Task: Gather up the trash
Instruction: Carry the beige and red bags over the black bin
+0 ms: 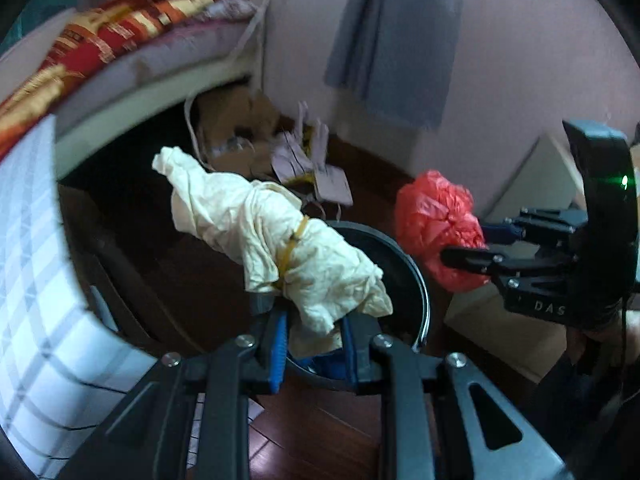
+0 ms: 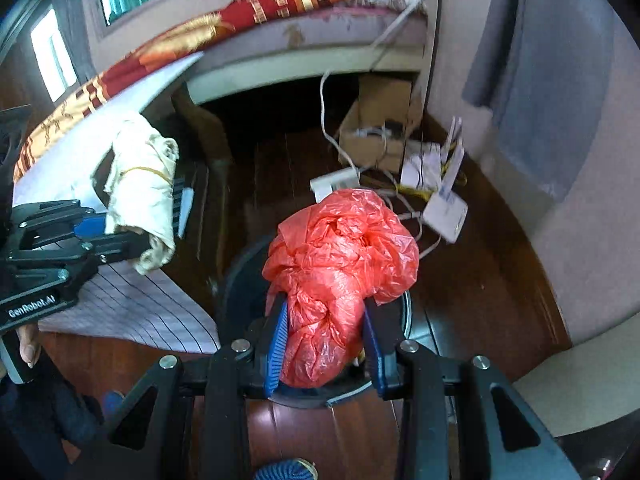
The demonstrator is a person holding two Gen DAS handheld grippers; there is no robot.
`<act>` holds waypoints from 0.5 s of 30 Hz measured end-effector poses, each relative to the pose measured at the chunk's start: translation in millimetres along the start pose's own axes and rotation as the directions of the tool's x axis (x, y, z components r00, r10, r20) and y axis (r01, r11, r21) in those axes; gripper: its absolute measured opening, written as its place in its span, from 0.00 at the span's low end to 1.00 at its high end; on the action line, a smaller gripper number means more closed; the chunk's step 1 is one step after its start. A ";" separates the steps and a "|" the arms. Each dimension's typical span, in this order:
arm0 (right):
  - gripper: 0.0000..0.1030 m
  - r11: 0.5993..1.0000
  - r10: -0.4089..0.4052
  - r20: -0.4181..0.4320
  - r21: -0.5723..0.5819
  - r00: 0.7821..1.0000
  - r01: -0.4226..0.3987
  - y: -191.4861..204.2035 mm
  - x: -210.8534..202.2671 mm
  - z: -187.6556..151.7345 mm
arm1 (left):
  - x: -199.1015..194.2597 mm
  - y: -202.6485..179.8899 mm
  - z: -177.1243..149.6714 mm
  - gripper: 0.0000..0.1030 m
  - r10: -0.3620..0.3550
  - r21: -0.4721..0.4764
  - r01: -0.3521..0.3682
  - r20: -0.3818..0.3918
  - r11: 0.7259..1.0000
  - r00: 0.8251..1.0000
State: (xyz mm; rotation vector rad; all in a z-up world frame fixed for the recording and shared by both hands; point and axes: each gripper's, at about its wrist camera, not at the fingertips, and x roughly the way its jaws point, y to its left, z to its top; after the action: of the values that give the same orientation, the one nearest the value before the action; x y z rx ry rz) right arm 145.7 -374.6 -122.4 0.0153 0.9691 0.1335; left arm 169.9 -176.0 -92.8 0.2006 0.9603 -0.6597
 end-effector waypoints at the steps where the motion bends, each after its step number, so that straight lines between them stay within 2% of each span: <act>1: 0.36 1.000 0.003 -0.014 -0.001 1.000 -0.003 -1.8 5.9 -2.5 | 9.2 -4.3 -1.1 0.24 -0.004 0.000 0.004 -0.017 1.000 1.000; 6: 0.36 1.000 0.015 -0.074 -0.026 0.997 -0.017 -6.9 31.7 -10.2 | 43.2 -6.7 -5.4 0.24 -0.029 -0.028 0.027 -0.087 0.999 0.996; 15: 0.36 0.998 0.042 -0.122 -0.047 0.992 -0.048 -2.4 55.5 -11.5 | 64.5 -12.7 -9.1 0.24 -0.052 -0.055 0.044 -0.139 0.998 0.989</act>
State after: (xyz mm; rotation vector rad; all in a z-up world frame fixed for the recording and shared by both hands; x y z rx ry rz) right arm 167.5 -370.9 -174.6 -0.0170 1.0869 0.2021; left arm 181.6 -209.7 -148.7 0.1806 1.1191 -0.6708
